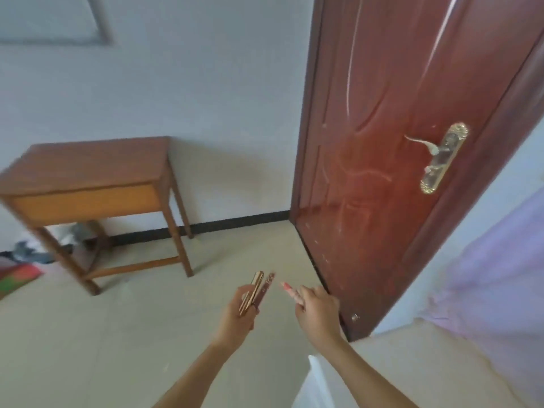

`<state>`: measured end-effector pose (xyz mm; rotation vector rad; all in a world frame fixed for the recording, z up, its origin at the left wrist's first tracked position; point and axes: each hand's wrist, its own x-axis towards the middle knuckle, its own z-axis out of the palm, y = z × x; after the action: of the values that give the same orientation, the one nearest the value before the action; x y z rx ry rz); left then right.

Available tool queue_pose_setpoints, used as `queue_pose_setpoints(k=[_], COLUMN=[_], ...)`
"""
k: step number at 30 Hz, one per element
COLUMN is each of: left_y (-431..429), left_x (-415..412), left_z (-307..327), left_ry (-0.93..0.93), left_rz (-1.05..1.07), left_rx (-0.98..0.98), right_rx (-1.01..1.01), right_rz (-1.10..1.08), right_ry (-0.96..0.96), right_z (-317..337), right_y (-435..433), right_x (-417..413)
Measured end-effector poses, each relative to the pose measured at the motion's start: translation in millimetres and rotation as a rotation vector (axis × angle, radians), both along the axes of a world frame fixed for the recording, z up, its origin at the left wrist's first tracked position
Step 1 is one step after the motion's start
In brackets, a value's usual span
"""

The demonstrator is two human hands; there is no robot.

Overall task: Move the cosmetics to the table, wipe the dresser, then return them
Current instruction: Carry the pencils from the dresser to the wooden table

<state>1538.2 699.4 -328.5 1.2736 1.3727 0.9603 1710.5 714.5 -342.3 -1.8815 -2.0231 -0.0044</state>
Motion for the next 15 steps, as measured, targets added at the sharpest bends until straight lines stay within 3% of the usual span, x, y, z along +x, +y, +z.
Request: queue_pose_setpoints(k=[9, 15], left_y=[-81, -140], left_x=[-190, -312], left_z=[10, 18], left_ry=[0.135, 0.106], left_rz=[0.565, 0.776], left_rx=[0.027, 0.022], right_rx=[0.071, 0.086], right_rz=[0.480, 0.668], right_ry=[0.044, 0.034], right_z=[33, 39], right_y=[1, -21], right_x=[-204, -337])
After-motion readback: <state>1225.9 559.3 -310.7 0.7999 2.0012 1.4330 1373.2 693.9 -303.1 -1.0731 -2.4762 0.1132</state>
